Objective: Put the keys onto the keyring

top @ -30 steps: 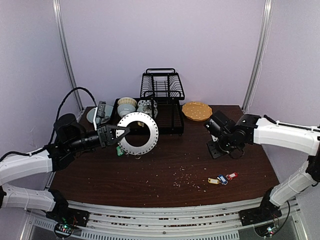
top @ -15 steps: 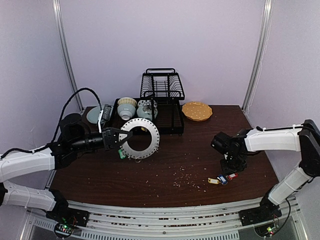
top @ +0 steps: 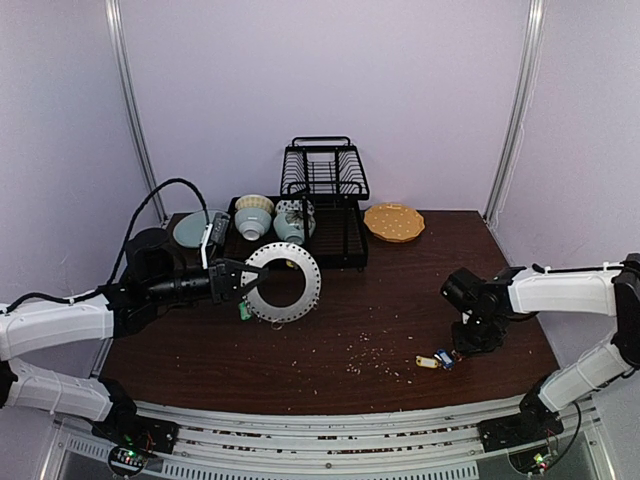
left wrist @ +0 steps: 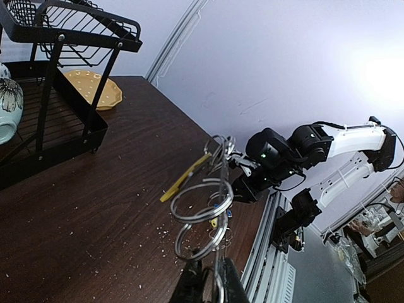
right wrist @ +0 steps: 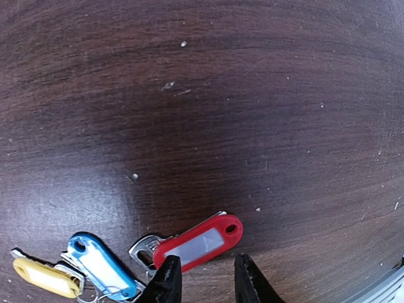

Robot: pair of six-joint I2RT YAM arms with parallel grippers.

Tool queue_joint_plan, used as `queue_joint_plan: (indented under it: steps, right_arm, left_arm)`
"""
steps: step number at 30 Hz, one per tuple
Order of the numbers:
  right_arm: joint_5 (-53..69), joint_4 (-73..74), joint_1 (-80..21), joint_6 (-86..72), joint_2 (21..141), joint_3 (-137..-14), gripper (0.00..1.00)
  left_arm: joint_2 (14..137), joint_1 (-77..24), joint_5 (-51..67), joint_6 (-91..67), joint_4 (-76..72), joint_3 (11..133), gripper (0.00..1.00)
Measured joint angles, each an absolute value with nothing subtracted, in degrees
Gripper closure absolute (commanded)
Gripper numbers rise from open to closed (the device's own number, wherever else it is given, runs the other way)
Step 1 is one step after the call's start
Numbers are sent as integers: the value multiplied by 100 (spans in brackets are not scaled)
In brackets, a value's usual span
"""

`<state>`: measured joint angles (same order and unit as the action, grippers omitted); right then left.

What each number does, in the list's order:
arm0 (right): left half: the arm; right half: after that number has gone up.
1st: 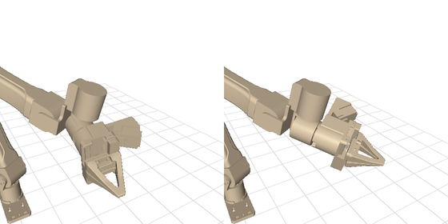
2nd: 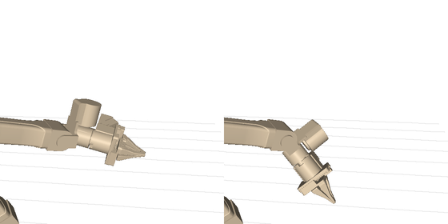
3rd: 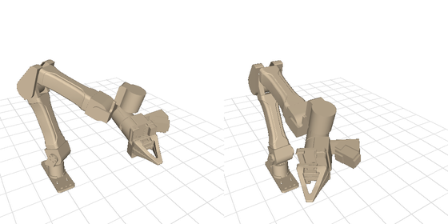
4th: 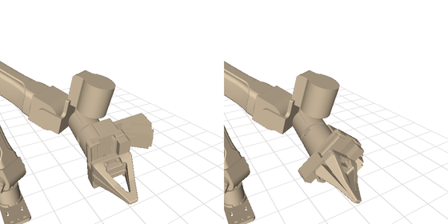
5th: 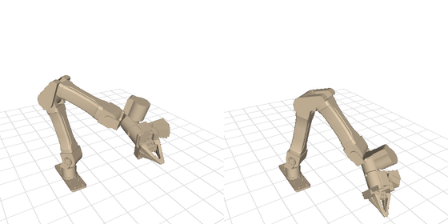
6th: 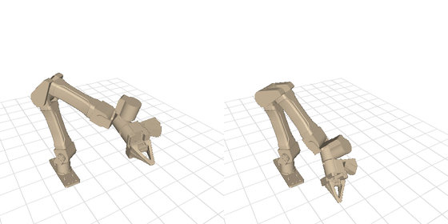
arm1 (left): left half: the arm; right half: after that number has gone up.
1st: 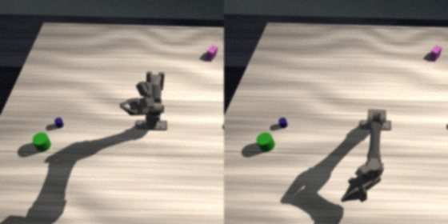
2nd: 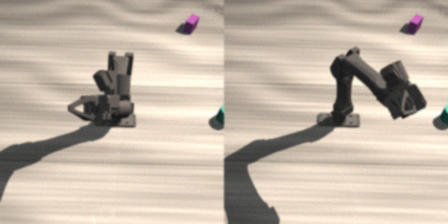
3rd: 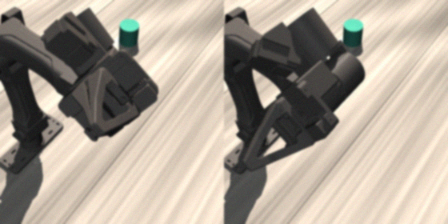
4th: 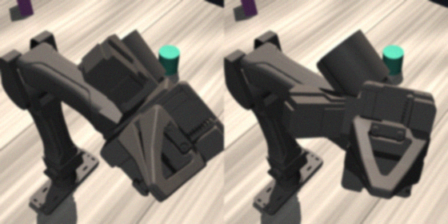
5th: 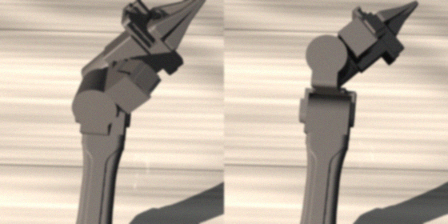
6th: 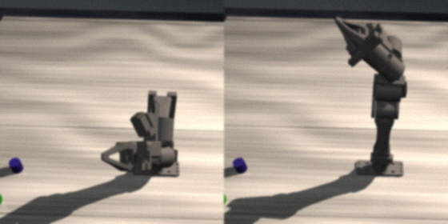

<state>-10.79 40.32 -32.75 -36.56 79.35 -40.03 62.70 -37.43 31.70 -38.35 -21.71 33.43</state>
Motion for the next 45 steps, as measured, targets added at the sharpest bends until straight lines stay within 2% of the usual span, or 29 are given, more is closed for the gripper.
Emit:
queue_joint_plan:
  steps: [12,17,24,29,30,32,33,34,36,38,40,43,45]
  right_arm:
    - [-788,3968,-3275,-3686,7677,-4110,73]
    - [-735,3883,-3277,-3645,7695,-4117,70]
    - [-482,3457,-3304,-3437,7513,-4466,69]
    - [-464,3249,-3304,-3319,7347,-4580,67]
    - [-464,3238,-3304,-3295,7347,-4587,65]
    - [-464,3245,-3304,-3269,7347,-4589,54]
    - [-464,3242,-3304,-3260,7345,-4589,48]
    - [-464,3234,-3304,-3251,7336,-4589,37]
    - [-469,3201,-3304,-3240,7286,-4589,3]
    - [-482,3120,-3304,-3212,7168,-4589,0]
    - [-499,3050,-3304,-3159,7032,-4593,0]
    - [-615,3004,-3301,-3140,6842,-4650,0]
    - [-718,2965,-3297,-3122,6746,-4735,0]
  left_arm:
    - [6267,-3743,3170,-3778,-2086,3343,100]
    - [6427,-3743,3177,-3863,-2482,3044,100]
    - [8294,-3743,3568,-4689,-3955,2145,100]
    - [9253,-3743,3798,-5256,-4810,1997,100]
    - [9426,-3743,3839,-5391,-5063,1975,95]
    - [9760,-3743,3905,-5686,-5629,1894,72]
    - [9922,-3743,3938,-5817,-5872,1848,65]
    - [10064,-3743,3957,-5920,-6031,1813,53]
    - [10228,-3743,3970,-6038,-6125,1789,30]
    - [10230,-3743,3907,-6086,-5992,1791,18]
    - [9935,-3769,3776,-5846,-5535,1872,13]
    - [9192,-3752,3142,-5223,-4104,2171,3]
    - [8580,-3747,2510,-4694,-3033,2491,2]
